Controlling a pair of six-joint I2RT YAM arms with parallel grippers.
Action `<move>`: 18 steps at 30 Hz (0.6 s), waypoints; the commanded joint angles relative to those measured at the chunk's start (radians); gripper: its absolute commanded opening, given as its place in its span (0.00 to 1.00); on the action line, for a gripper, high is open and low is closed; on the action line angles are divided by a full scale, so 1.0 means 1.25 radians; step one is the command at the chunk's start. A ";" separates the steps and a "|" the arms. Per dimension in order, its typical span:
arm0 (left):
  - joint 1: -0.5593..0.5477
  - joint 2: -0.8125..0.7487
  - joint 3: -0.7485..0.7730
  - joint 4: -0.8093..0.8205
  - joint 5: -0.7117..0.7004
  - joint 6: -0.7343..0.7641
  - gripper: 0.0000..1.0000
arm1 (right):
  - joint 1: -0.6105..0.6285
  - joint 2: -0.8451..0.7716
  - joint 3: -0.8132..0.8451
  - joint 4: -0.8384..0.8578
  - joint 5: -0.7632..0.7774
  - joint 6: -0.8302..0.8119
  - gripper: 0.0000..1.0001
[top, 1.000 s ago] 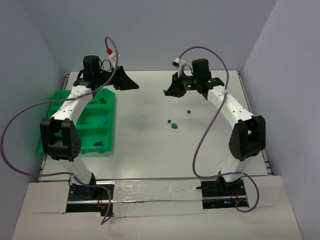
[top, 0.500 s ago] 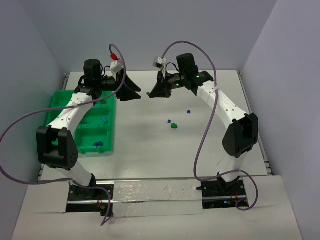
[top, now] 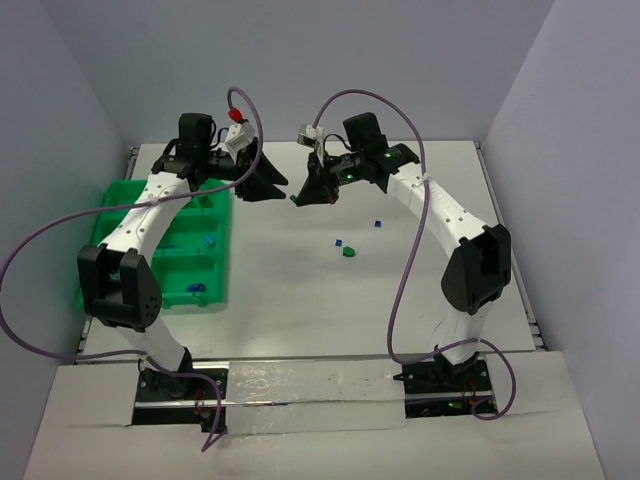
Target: Sort the legos into containers by color
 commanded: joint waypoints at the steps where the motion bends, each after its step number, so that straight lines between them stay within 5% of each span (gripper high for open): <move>1: -0.015 0.048 0.106 -0.219 0.015 0.163 0.51 | 0.019 -0.023 0.030 0.005 0.007 -0.036 0.00; 18: -0.031 0.081 0.152 -0.290 -0.058 0.182 0.45 | 0.020 -0.023 0.038 0.024 0.001 -0.002 0.00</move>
